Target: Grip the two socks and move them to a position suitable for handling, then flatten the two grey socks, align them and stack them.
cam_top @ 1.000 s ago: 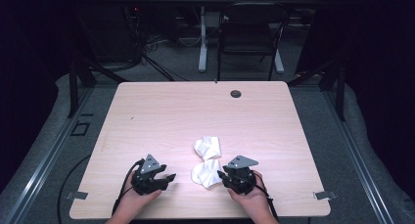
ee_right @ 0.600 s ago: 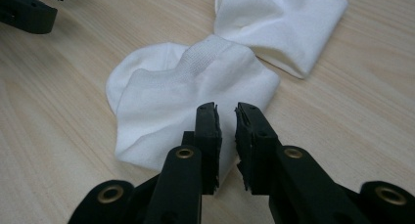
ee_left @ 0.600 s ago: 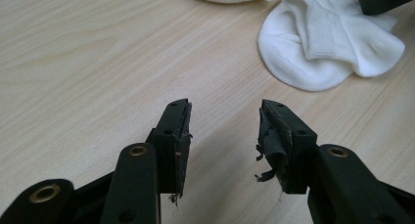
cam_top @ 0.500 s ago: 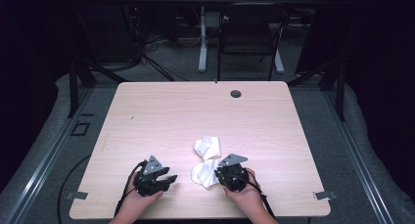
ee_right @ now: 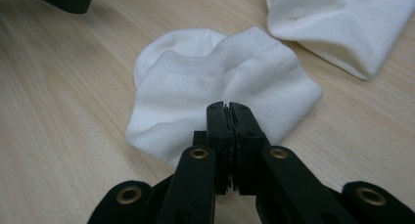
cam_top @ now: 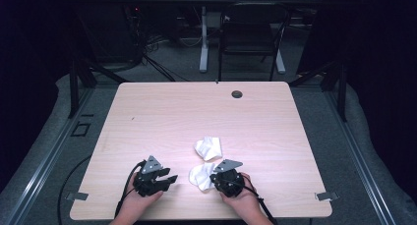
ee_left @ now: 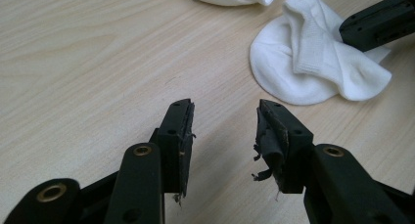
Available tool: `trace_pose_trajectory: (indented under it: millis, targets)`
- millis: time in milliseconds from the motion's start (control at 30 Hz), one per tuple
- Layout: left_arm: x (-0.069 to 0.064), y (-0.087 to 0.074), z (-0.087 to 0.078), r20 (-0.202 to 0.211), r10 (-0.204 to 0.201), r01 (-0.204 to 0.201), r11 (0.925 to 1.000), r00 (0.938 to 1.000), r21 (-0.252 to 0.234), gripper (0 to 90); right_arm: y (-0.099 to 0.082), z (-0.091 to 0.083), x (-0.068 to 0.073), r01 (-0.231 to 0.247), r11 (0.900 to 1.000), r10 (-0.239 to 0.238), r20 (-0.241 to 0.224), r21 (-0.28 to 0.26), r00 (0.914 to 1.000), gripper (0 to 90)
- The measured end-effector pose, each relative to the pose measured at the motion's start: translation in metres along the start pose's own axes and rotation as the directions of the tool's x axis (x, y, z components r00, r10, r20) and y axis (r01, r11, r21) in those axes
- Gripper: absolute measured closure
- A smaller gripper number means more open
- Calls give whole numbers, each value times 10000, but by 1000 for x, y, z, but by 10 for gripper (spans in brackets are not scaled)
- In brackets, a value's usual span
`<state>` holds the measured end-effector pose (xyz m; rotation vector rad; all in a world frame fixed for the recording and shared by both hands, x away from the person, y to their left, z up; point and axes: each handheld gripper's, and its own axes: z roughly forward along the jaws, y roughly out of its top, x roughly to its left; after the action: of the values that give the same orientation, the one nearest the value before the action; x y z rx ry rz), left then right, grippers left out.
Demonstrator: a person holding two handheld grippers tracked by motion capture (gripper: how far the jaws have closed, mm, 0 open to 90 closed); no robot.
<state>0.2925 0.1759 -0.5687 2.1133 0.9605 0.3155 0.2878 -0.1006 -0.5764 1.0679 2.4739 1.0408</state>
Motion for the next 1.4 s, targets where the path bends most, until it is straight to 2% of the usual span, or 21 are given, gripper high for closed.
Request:
trace_pose_trajectory:
  millis: [100,400,700,767,867,967,1000,1033,1067,1167,1200,1233,1267,1333,1400]
  targets:
    - [0,0,-1,35,-28,28,10000,10000,-53,580,0,0,2,60,10000,-60,-89,28,9999,882]
    - [1,0,-2,194,-142,144,9998,9997,-112,607,-1,1,18,648,9979,-648,-512,-13,9966,892]
    - [-3,0,0,273,-131,135,9998,9995,-146,642,-1,1,27,837,9965,-830,-971,36,9918,898]
    - [-2,1,1,326,-53,57,9999,9995,-115,664,-2,1,29,951,9954,-941,-1025,56,9903,898]
    - [-3,3,7,535,-286,290,9996,9982,-74,738,-1,0,32,1128,9934,-1100,-1124,193,9876,897]
    - [-4,4,10,634,-340,342,9994,9974,-18,800,-2,0,33,1056,9943,-1035,-1162,117,9878,897]
    - [-5,4,11,620,-292,295,9996,9976,-42,852,-2,0,33,1104,9938,-1079,-1183,149,9871,897]
    - [-6,4,12,627,-302,306,9995,9976,-51,852,-2,0,33,1104,9938,-1079,-1183,149,9871,897]
    - [-8,5,13,703,-236,243,9997,9972,-85,892,-2,0,34,1108,9937,-1082,-1203,150,9868,897]
    - [-10,6,15,793,-116,123,9999,9968,-89,898,-2,0,34,1107,9937,-1082,-1200,149,9869,897]
    - [-14,6,18,971,21,-26,10000,9953,51,898,-2,0,34,1096,9938,-1066,-1223,180,9867,898]
    - [-14,6,18,971,21,-26,10000,9953,51,898,-2,0,34,1080,9940,-1052,-1223,161,9869,897]
    - [-19,5,23,965,243,-271,9992,9950,280,899,-2,0,34,1112,9936,-1082,-1218,186,9866,898]
    - [-22,4,26,873,366,-399,9985,9955,363,899,-2,0,34,1108,9937,-1077,-1235,190,9865,897]
    - [-22,4,25,900,338,-376,9985,9954,408,899,-2,0,34,1107,9937,-1075,-1249,187,9863,897]
